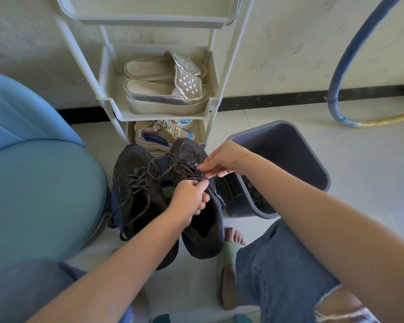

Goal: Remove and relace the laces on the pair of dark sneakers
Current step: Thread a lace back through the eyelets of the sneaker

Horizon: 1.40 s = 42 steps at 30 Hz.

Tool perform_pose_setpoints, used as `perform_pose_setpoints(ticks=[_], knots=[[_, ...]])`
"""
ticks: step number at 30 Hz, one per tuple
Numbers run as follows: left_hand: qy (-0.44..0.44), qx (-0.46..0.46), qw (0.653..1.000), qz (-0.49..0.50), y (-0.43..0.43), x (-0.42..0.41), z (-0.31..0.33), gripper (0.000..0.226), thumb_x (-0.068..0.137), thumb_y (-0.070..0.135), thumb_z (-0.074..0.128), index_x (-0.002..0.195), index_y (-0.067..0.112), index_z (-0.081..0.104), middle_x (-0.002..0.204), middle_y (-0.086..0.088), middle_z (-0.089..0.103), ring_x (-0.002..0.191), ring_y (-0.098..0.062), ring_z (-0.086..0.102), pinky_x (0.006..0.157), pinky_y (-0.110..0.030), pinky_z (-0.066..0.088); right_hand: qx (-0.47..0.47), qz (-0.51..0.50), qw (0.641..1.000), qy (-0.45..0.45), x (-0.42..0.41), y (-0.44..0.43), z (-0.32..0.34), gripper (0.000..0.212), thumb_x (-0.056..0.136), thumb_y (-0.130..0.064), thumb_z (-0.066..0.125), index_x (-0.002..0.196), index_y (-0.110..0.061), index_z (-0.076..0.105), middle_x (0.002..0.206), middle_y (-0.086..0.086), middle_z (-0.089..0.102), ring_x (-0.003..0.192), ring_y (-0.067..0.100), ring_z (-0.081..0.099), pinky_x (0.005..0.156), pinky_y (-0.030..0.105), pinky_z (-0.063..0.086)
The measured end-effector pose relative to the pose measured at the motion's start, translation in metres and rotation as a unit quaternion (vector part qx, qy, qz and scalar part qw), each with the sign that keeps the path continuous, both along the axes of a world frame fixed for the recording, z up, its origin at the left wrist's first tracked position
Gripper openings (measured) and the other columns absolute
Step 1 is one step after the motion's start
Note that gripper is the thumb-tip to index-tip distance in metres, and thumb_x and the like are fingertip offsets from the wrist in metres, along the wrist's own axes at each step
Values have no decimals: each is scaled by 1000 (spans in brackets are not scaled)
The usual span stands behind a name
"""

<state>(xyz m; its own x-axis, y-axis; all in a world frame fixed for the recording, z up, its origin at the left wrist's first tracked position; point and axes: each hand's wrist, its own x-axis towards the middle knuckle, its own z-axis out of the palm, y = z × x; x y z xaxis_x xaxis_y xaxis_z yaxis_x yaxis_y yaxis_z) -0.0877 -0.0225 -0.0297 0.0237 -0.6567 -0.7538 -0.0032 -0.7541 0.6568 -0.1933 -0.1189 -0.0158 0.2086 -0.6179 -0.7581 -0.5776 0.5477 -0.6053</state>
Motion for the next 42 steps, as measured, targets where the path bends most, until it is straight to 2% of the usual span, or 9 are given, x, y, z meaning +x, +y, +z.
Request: perform_pose_setpoints(ticks=[3,8,12,22,29,31,33,38,42], knots=[[8,-12,999,52,7,-10,-8,26,99,17,45,74,12,46,52,0,39,29,-6,29,32,-14,18,7,-12,1000,20,1,0,-5,39,77,-3,76,111,10,64,60,7,67,46,9,63,46,16,43],[71,10,991,116,7,-11,-9,33,99,8,43,67,17,40,47,0,38,26,-5,29,32,-15,17,6,-14,999,42,1,-1,-8,45,78,-8,76,116,10,60,81,14,68,71,20,60,52,19,33],[99,30,986,129,6,-11,-13,37,100,10,41,63,12,41,39,4,39,26,-5,30,30,-14,19,-7,-23,999,38,3,-2,-9,45,77,-8,77,114,9,61,70,10,67,55,13,62,49,18,36],[81,3,986,147,10,-15,-2,38,100,4,40,67,22,40,56,-5,37,27,-4,29,32,-14,21,-25,12,998,52,2,-6,-13,38,80,-8,75,109,13,64,67,10,62,61,16,51,58,20,40],[88,5,983,161,8,-15,-4,28,100,4,41,78,21,49,55,-5,38,26,-3,31,30,-13,23,-30,7,998,55,0,-9,-15,33,78,-5,75,104,13,66,64,10,61,52,12,51,56,19,43],[84,0,983,165,8,-15,-4,20,99,4,41,105,17,56,48,-3,41,25,-3,31,29,-12,24,-30,7,998,51,0,-9,-14,32,78,-5,75,103,13,66,61,8,61,47,10,52,54,19,44],[80,4,983,164,8,-15,-5,36,100,4,42,135,12,46,39,1,43,25,-2,32,29,-12,25,-32,0,998,45,0,-9,-14,31,79,-4,75,103,12,66,54,5,60,39,6,52,51,17,45],[80,-15,983,166,9,-17,0,23,99,3,42,114,20,46,51,-5,40,24,-3,32,29,-12,25,-24,-1,999,40,1,-9,-15,23,79,-3,74,98,9,66,48,3,59,35,4,51,48,15,46],[71,-20,983,168,9,-18,-3,29,99,2,42,126,10,51,38,1,41,24,-2,31,29,-12,24,-12,13,999,35,0,-11,-16,11,78,-2,74,81,3,65,45,1,60,37,5,51,48,15,48]])
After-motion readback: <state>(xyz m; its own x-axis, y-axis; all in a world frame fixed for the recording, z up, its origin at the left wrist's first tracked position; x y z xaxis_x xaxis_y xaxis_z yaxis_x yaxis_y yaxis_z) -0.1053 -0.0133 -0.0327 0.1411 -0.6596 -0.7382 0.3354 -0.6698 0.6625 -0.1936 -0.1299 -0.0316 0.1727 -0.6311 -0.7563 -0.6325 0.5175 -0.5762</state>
